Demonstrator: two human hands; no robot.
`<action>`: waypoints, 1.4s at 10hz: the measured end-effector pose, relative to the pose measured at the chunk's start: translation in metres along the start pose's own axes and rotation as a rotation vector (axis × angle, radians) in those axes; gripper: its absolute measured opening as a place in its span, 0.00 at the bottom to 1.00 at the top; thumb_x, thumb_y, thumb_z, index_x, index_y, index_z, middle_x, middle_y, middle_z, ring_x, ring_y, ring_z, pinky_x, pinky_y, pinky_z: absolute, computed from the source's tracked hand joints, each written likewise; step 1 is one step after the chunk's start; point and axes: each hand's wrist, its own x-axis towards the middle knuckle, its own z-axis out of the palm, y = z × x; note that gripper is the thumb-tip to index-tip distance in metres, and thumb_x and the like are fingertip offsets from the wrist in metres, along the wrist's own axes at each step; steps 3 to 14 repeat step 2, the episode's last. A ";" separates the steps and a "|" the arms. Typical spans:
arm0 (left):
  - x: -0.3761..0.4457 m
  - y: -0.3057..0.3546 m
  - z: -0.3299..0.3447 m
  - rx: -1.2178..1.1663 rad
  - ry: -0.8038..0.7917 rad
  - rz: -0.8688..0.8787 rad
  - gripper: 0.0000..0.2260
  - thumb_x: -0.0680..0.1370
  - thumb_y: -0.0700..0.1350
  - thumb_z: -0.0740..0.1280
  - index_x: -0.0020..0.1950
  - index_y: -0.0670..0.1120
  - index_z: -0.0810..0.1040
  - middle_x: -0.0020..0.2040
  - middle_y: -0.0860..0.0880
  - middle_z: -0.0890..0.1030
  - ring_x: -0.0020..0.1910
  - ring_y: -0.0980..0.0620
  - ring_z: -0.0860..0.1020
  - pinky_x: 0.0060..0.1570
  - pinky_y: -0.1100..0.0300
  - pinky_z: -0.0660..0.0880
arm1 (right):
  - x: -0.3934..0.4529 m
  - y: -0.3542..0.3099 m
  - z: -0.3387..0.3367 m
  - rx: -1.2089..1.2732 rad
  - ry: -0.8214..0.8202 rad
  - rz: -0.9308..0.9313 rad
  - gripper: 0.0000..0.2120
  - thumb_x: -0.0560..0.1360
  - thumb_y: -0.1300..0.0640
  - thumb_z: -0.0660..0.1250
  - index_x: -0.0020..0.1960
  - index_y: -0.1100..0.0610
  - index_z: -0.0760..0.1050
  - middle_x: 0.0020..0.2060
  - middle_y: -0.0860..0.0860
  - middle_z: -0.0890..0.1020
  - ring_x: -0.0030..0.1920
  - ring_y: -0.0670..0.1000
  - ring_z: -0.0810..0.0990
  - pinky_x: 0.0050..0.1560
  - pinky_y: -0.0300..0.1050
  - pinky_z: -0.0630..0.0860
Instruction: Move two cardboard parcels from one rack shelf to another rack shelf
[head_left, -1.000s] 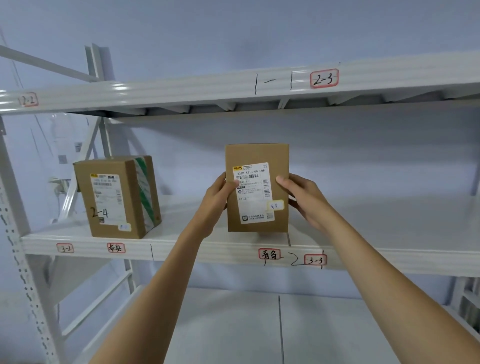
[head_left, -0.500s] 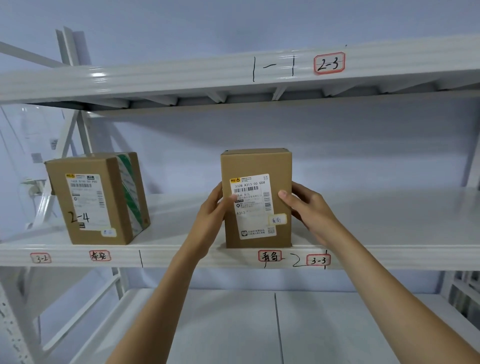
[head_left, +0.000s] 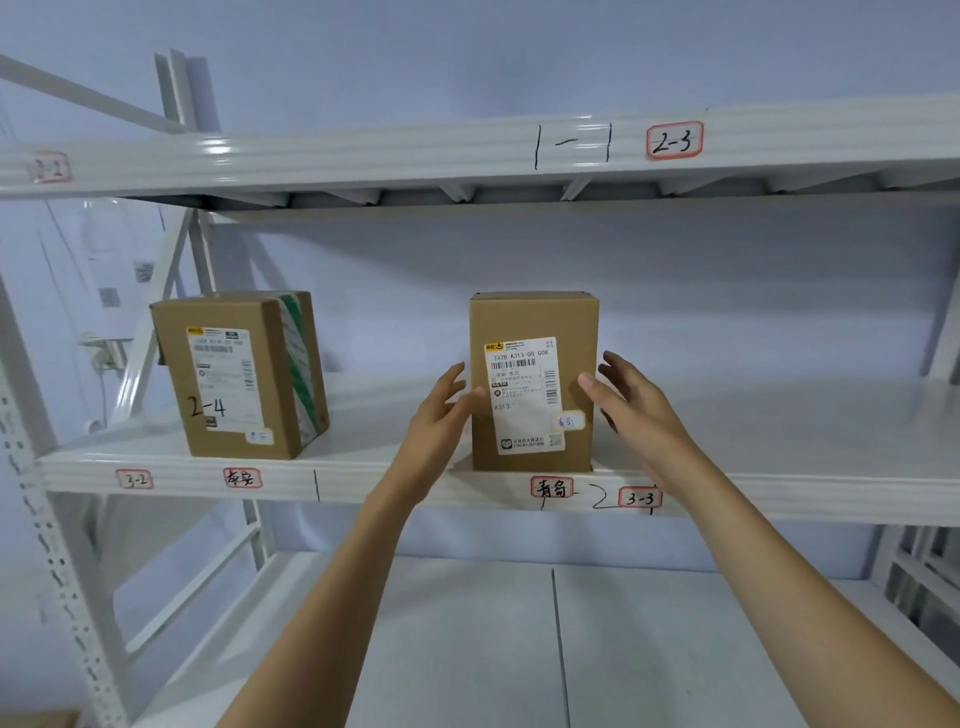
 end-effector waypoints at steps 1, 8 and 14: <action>-0.025 0.007 -0.008 0.159 0.050 0.025 0.30 0.80 0.60 0.64 0.81 0.57 0.62 0.79 0.51 0.66 0.75 0.48 0.69 0.71 0.49 0.68 | -0.022 -0.003 0.000 -0.061 0.031 -0.015 0.39 0.79 0.42 0.68 0.83 0.52 0.55 0.81 0.48 0.63 0.78 0.50 0.65 0.70 0.45 0.64; -0.051 0.008 -0.019 0.308 0.063 0.062 0.29 0.82 0.57 0.63 0.82 0.53 0.61 0.80 0.47 0.64 0.77 0.46 0.66 0.75 0.46 0.65 | -0.054 -0.016 0.012 -0.248 0.068 -0.020 0.42 0.77 0.38 0.68 0.83 0.52 0.55 0.81 0.49 0.62 0.79 0.52 0.63 0.76 0.52 0.64; -0.051 0.008 -0.019 0.308 0.063 0.062 0.29 0.82 0.57 0.63 0.82 0.53 0.61 0.80 0.47 0.64 0.77 0.46 0.66 0.75 0.46 0.65 | -0.054 -0.016 0.012 -0.248 0.068 -0.020 0.42 0.77 0.38 0.68 0.83 0.52 0.55 0.81 0.49 0.62 0.79 0.52 0.63 0.76 0.52 0.64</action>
